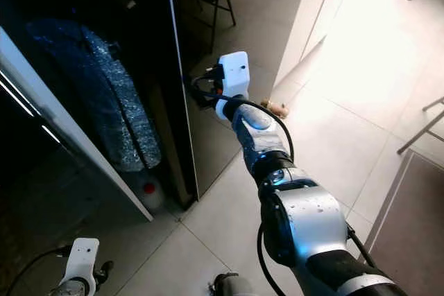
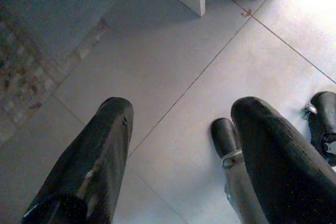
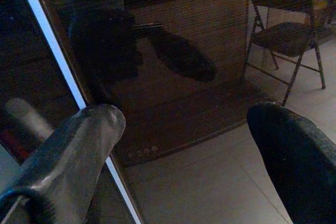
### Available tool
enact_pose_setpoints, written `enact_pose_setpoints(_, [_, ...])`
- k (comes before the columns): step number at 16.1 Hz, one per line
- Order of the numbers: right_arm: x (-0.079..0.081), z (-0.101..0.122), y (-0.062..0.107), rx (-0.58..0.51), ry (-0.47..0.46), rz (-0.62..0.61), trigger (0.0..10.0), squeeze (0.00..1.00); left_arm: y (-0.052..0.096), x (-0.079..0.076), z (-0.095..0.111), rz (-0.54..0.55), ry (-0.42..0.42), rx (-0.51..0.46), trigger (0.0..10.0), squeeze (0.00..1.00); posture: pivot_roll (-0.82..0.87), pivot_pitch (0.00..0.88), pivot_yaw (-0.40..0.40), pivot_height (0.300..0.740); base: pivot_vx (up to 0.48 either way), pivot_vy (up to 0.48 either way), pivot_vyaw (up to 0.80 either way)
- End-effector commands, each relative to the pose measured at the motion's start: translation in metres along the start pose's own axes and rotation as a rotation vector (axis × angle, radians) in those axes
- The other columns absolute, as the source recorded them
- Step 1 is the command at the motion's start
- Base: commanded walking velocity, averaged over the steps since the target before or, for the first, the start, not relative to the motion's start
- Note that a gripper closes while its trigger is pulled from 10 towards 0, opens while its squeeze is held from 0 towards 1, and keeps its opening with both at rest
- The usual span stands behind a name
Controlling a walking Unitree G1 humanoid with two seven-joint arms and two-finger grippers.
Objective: Restocking fridge
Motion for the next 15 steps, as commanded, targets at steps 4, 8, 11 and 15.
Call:
enact_pose_setpoints(4, [0.022,0.029,-0.016,-0.079,0.018,0.067,10.0,0.00,0.001,0.000,-0.008,0.006,-0.001,0.026,10.0,0.00,-0.04,0.145,-0.047,0.740,0.000,0.000,0.00])
enact_pose_setpoints(8, [0.006,0.016,-0.005,-0.078,0.004,0.020,10.0,0.00,0.002,-0.004,-0.009,0.001,0.004,0.030,10.0,0.00,-0.07,0.159,-0.053,0.740,0.000,0.000,0.00])
enact_pose_setpoints(11, [-0.008,0.006,0.005,-0.073,-0.012,-0.037,10.0,0.00,0.002,-0.007,-0.010,-0.005,0.003,0.033,10.0,0.00,-0.09,0.165,-0.047,0.740,0.000,0.000,0.00])
enact_pose_setpoints(15, [-0.034,-0.008,0.031,-0.140,-0.013,-0.153,10.0,0.00,0.002,-0.008,-0.010,-0.011,-0.003,0.032,10.0,0.00,-0.11,0.174,-0.043,0.740,0.000,0.000,0.00])
Point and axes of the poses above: a point about 5 cm out from each wrist's last joint towards the gripper, its own y axis pointing back from the gripper into the wrist, its own z axis along the axis of the wrist's last joint, x = y × z, the point moved 4 cm from there along -y, pointing out of the wrist towards the gripper, and after that the axes turned 7 degrees about y, right-handed, at the moved point
